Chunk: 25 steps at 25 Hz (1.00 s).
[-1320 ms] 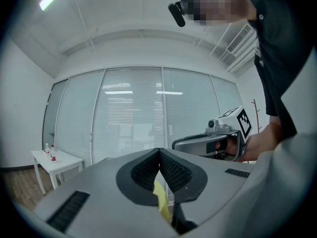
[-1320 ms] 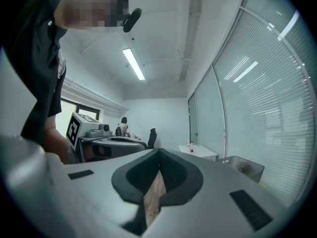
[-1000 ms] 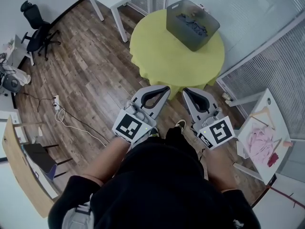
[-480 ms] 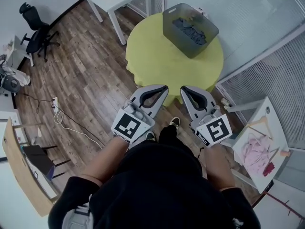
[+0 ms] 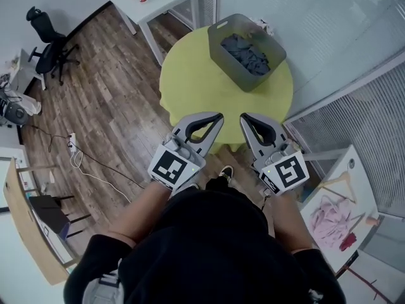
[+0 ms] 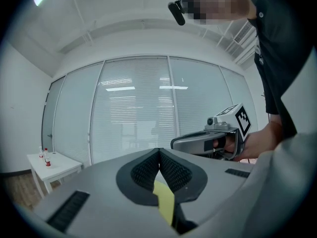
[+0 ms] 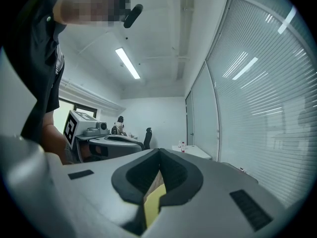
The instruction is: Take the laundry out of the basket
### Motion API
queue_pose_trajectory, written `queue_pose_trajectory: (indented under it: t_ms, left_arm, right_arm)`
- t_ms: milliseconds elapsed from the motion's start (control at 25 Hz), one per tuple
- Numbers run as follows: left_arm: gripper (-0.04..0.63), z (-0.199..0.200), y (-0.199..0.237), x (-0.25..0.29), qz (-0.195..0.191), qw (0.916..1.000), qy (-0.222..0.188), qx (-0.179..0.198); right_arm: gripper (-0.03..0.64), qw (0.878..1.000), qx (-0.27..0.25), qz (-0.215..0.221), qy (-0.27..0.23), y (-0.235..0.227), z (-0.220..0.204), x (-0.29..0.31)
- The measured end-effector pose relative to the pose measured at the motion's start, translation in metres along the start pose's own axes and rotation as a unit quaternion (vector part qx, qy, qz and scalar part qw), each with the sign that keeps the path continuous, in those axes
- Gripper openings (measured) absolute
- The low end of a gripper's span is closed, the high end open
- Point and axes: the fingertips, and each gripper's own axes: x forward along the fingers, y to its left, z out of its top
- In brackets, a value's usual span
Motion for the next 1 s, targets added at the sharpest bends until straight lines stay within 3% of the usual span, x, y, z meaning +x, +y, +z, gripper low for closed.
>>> queue_pose_trajectory:
  t_ms: [600, 1000]
  left_arm:
    - [0.01, 0.0, 0.014, 0.065, 0.025, 0.9996, 0.011, 0.005]
    - [0.009, -0.011, 0.057, 0.085, 0.013, 0.9999, 0.008, -0.001]
  right_arm:
    - [0.023, 0.999, 0.002, 0.034, 0.005, -0.068, -0.008, 0.01]
    - [0.023, 1.0, 0.0, 0.018, 0.015, -0.09, -0.017, 0.048]
